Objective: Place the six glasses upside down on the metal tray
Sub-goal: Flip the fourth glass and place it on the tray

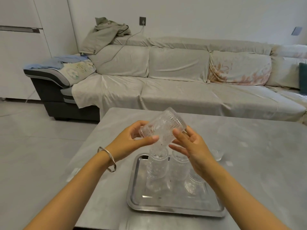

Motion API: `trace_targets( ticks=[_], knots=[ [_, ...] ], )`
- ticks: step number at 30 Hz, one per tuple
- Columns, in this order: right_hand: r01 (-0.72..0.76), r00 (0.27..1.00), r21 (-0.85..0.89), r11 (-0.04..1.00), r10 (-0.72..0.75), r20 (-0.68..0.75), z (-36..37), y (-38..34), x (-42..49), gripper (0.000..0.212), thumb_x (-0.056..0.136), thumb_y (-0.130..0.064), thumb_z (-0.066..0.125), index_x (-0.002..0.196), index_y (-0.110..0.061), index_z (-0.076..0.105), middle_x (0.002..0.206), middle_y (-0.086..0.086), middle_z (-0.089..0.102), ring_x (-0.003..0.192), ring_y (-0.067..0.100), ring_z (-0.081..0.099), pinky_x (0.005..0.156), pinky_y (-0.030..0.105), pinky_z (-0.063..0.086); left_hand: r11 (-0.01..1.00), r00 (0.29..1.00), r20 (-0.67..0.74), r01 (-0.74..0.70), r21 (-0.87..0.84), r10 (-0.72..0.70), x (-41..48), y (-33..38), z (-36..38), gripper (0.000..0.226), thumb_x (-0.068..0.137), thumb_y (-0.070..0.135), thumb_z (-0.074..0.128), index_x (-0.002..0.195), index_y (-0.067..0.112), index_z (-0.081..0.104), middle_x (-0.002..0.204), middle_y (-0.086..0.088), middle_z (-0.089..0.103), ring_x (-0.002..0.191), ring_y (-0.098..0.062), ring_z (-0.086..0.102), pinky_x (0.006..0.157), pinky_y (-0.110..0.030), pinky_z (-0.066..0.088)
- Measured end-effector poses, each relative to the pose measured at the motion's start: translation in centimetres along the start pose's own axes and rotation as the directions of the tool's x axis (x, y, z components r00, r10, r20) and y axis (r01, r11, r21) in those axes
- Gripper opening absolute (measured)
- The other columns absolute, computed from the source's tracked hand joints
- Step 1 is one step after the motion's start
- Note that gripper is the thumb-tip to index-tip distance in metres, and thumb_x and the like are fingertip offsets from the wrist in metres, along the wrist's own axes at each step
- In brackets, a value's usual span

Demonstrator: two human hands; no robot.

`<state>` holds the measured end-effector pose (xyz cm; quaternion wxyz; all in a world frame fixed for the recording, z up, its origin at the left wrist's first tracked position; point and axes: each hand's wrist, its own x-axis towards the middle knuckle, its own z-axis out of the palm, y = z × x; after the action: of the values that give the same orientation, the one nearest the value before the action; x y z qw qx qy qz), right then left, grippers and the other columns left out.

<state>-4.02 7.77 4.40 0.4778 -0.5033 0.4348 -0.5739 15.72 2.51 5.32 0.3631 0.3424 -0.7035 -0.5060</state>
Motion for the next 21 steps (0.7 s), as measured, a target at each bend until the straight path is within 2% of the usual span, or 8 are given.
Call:
trace_targets(
  ticks=[3,5,7,9,11,14,21],
  knots=[
    [0.011,0.998,-0.082,0.997,-0.006,0.06,-0.2,0.8,-1.1,0.066,0.063,-0.045,0.076,0.124,-0.033,0.054,0.118,-0.005,0.068,0.102,0.014,0.067,0.075,0.026,0.056,0.994,0.999,0.042,-0.015,0.111,0.011,-1.5,-1.3,0.1,0.05,0.065,0.048,0.075,0.111,0.035,0.059,0.109,0.011,0.068,0.1,-0.006,0.065,0.081,-0.023,0.055],
    [0.022,0.996,-0.159,0.987,-0.008,0.088,-0.4,1.7,-1.8,0.066,0.063,-0.045,0.077,0.124,-0.039,0.053,0.122,-0.009,0.065,0.1,0.013,0.068,0.075,0.025,0.056,0.977,0.999,0.042,-0.032,0.212,0.023,-2.4,-2.4,0.3,0.051,0.065,0.058,0.07,0.111,0.042,0.057,0.112,0.015,0.065,0.102,0.001,0.061,0.082,-0.016,0.052],
    [0.037,0.994,-0.278,0.96,-0.005,0.114,-0.6,2.7,-2.5,0.067,0.061,-0.046,0.079,0.122,-0.044,0.052,0.123,-0.015,0.063,0.101,0.01,0.067,0.08,0.025,0.056,0.959,0.999,0.045,-0.032,0.281,0.02,-3.2,-3.8,0.6,0.05,0.062,0.065,0.065,0.108,0.047,0.056,0.111,0.018,0.063,0.099,0.005,0.058,0.079,-0.012,0.05],
    [0.043,0.992,-0.4,0.916,0.007,0.123,-0.8,4.0,-2.9,0.071,0.059,-0.047,0.081,0.123,-0.045,0.051,0.122,-0.018,0.062,0.103,0.005,0.064,0.084,0.024,0.055,0.943,0.998,0.056,-0.02,0.332,0.001,-3.8,-5.4,1.0,0.048,0.059,0.066,0.066,0.103,0.051,0.055,0.105,0.022,0.063,0.095,0.005,0.059,0.078,-0.013,0.051],
    [0.025,0.991,-0.457,0.889,0.038,0.128,-1.0,5.3,-3.3,0.075,0.057,-0.047,0.081,0.125,-0.043,0.05,0.123,-0.017,0.06,0.104,0.0,0.062,0.084,0.021,0.054,0.943,0.998,0.057,0.011,0.332,-0.032,-4.2,-7.1,1.5,0.044,0.057,0.063,0.068,0.098,0.054,0.055,0.099,0.026,0.063,0.092,0.004,0.06,0.078,-0.017,0.053],
    [0.003,0.988,-0.481,0.877,0.073,0.14,-1.1,6.8,-3.8,0.07,0.057,-0.046,0.08,0.118,-0.051,0.046,0.116,-0.024,0.057,0.097,-0.013,0.058,0.073,0.011,0.051,0.954,0.996,0.051,0.052,0.297,-0.071,-4.5,-9.1,2.3,0.046,0.055,0.063,0.069,0.099,0.056,0.053,0.098,0.026,0.063,0.092,0.0,0.062,0.077,-0.017,0.053],
    [-0.017,0.983,-0.481,0.876,0.104,0.154,-1.6,9.6,-4.5,0.066,0.064,-0.035,0.082,0.116,-0.055,0.045,0.116,-0.03,0.052,0.1,-0.006,0.057,0.071,0.012,0.051,0.971,0.99,0.067,0.107,0.212,-0.124,-5.0,-12.1,3.5,0.051,0.061,0.045,0.077,0.105,0.054,0.053,0.11,0.017,0.065,0.101,-0.005,0.062,0.081,-0.02,0.054]
  ],
)
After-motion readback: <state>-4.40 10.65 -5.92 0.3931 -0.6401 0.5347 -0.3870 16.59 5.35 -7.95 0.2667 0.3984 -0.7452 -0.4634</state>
